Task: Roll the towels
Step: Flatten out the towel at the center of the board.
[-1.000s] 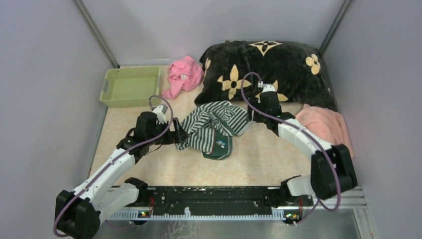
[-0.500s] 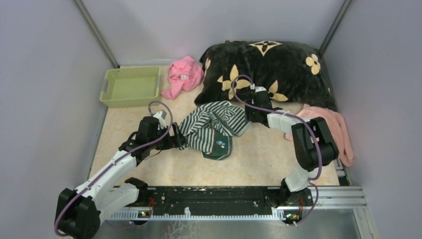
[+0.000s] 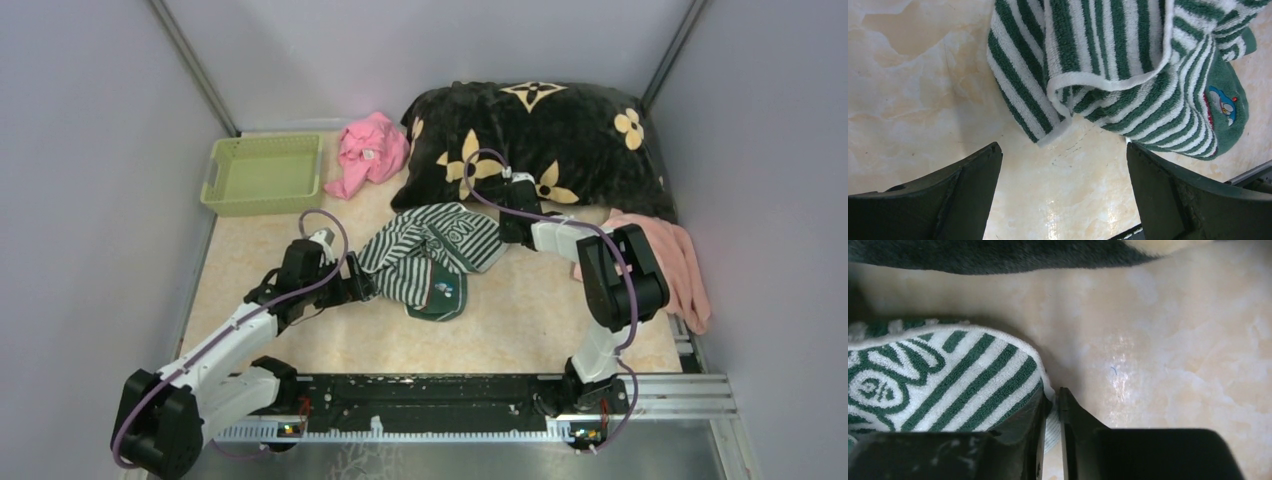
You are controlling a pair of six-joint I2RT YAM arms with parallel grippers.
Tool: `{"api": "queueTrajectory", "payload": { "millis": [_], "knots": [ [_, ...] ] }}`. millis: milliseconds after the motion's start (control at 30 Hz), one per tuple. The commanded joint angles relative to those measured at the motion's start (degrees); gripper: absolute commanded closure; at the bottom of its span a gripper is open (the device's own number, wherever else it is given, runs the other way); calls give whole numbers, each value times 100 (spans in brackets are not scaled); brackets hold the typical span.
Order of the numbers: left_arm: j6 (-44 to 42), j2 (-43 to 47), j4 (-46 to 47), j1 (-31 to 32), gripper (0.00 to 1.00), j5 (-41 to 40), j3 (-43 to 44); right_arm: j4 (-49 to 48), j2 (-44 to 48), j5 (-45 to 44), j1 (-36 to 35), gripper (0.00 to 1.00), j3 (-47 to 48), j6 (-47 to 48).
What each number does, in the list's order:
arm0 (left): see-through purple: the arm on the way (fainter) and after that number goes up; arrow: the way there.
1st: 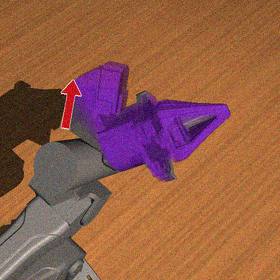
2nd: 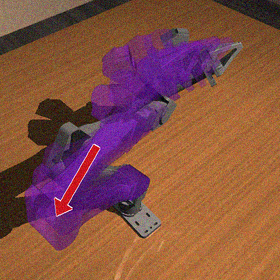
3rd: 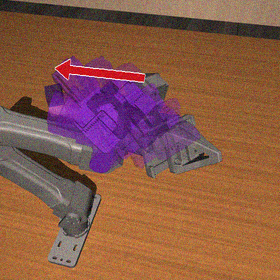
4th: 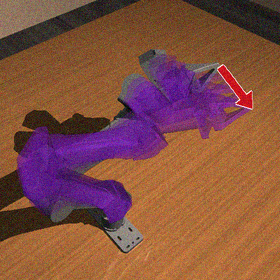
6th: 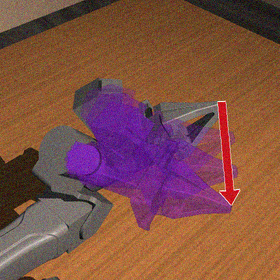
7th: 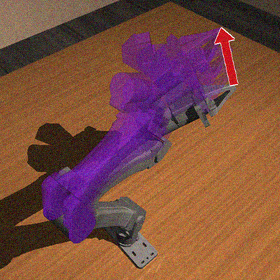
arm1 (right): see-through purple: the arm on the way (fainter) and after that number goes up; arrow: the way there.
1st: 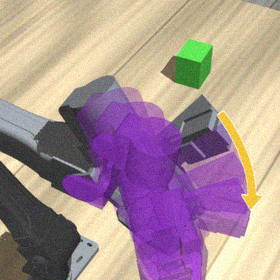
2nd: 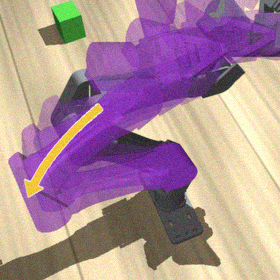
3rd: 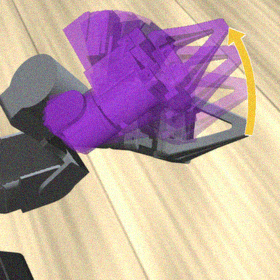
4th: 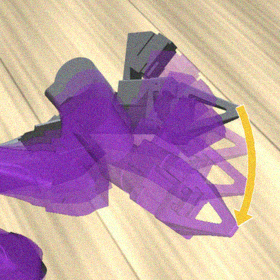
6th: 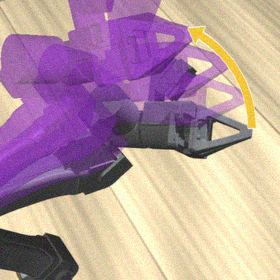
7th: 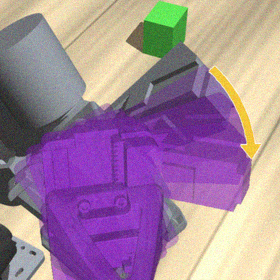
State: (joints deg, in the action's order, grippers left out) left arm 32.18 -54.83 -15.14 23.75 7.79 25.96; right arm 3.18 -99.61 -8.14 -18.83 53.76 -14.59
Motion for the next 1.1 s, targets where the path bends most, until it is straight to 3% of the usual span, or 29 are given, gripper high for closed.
{"api": "queueTrajectory", "payload": {
  "millis": [0, 67, 333, 567, 833, 1067],
  "knots": [
    [75, -151, 291, 16, 1, 46, -99, 224, 417, -452, 37, 92, -46, -116],
    [83, -212, 389, 13, 1, 128, -143, 287, 820, -562, 37, 97, -133, -123],
    [150, -665, 1029, 25, 1, 63, -427, 546, 1629, -635, 42, 98, -243, -122],
    [-86, -944, 1527, 22, 1, -701, -167, 778, 2133, -684, 41, 98, -238, -123],
    [-704, -211, 897, 13, 1, -1951, 717, 1386, 2983, -993, 53, 98, 176, 41],
    [-694, 127, 1270, 13, 1, -1119, 377, 1546, 3490, -790, 57, 97, 205, -26]
  ]
}}
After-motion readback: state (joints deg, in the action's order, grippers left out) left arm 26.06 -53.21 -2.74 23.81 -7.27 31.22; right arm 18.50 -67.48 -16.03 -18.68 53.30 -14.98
